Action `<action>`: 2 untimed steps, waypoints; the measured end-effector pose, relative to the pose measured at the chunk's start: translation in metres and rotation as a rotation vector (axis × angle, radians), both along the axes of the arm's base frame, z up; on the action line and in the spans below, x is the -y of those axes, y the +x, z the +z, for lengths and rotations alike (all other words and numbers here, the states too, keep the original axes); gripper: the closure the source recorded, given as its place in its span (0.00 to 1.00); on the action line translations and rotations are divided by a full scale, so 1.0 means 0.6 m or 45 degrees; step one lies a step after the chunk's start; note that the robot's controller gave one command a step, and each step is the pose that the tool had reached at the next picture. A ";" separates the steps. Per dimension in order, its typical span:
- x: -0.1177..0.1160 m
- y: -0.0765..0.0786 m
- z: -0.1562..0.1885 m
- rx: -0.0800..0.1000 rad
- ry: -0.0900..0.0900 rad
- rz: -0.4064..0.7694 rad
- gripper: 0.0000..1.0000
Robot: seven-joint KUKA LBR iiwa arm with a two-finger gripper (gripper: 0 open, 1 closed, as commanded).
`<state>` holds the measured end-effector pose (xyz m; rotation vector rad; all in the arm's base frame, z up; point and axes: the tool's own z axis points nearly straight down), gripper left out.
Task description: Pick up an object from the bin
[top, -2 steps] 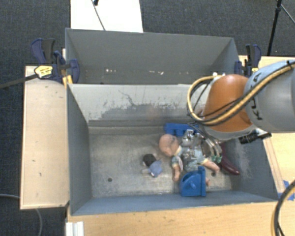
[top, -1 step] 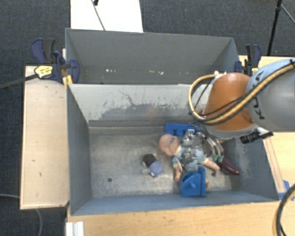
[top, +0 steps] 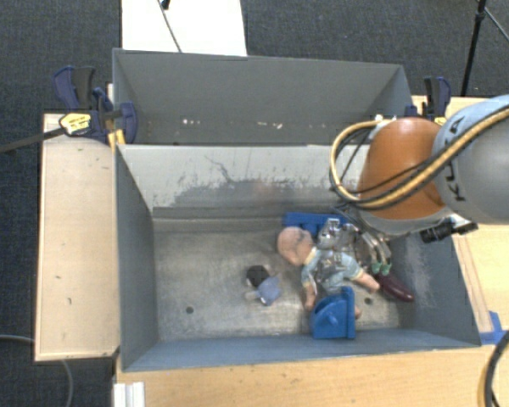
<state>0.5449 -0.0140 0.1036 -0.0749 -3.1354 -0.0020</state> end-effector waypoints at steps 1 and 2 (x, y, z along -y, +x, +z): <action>0.000 0.002 0.029 0.010 -0.001 0.000 1.00; 0.000 0.003 0.045 0.012 -0.001 0.000 1.00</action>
Offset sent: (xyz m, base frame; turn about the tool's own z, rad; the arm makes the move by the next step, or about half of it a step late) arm 0.0001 0.0000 0.0511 0.0000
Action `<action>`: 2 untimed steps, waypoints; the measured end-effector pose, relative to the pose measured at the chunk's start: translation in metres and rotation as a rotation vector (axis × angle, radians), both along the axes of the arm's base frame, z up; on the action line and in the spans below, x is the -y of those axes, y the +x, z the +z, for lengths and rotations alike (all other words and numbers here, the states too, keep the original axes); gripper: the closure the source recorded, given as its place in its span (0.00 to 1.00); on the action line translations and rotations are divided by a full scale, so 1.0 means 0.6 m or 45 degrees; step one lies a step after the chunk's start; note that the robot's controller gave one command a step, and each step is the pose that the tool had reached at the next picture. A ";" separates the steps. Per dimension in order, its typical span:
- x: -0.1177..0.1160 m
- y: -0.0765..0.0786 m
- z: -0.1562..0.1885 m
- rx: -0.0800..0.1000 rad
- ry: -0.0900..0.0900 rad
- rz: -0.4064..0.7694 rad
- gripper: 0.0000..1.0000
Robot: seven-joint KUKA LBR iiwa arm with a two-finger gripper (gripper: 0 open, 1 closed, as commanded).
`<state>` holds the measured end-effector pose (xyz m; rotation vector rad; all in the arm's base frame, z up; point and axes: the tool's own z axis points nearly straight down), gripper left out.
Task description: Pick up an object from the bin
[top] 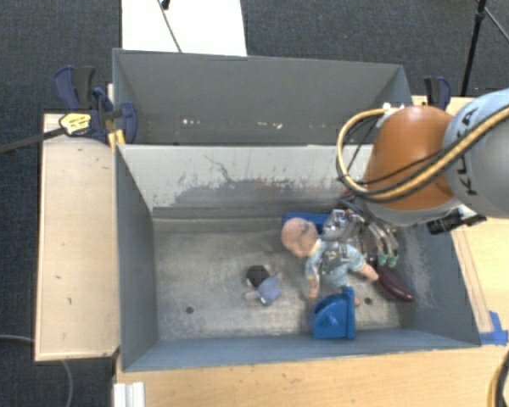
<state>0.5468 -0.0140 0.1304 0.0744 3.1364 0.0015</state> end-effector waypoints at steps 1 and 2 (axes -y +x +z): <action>0.000 -0.001 0.017 -0.002 0.000 0.000 1.00; 0.000 0.000 0.031 -0.001 0.000 0.000 1.00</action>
Offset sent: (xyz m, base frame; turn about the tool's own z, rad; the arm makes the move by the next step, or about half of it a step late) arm -0.0001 -0.0001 0.0360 0.0000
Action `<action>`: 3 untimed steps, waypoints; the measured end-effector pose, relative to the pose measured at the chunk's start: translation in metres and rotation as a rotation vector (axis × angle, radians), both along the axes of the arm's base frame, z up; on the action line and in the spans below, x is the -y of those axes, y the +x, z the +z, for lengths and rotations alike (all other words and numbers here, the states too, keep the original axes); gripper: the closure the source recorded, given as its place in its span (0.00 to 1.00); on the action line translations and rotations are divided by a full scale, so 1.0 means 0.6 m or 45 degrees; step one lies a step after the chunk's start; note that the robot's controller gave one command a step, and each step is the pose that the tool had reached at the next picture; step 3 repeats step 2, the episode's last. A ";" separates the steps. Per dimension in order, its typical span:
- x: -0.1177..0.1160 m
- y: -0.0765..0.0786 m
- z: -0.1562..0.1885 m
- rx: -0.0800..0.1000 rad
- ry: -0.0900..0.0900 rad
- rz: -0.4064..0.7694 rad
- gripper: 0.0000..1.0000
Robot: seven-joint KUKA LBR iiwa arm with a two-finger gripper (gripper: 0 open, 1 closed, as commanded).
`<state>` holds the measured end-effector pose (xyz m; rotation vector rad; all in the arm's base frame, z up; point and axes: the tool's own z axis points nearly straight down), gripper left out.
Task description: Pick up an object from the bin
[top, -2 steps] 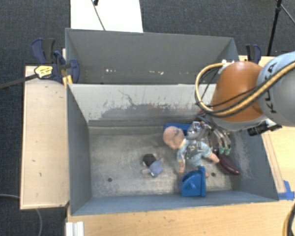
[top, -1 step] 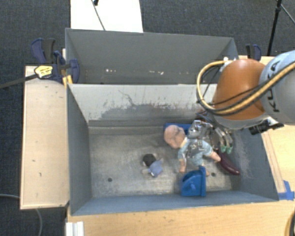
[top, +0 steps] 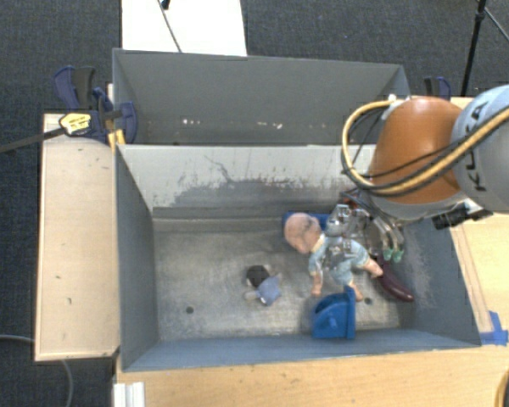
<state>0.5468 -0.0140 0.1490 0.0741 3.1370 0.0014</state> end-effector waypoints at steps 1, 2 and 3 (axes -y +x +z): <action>0.000 0.000 0.013 0.000 0.000 0.000 1.00; 0.000 0.000 0.025 0.000 0.000 0.000 1.00; 0.000 0.000 0.025 0.000 0.000 0.000 1.00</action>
Offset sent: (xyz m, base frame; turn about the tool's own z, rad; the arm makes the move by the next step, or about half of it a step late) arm 0.0002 -0.0002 0.0116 0.0000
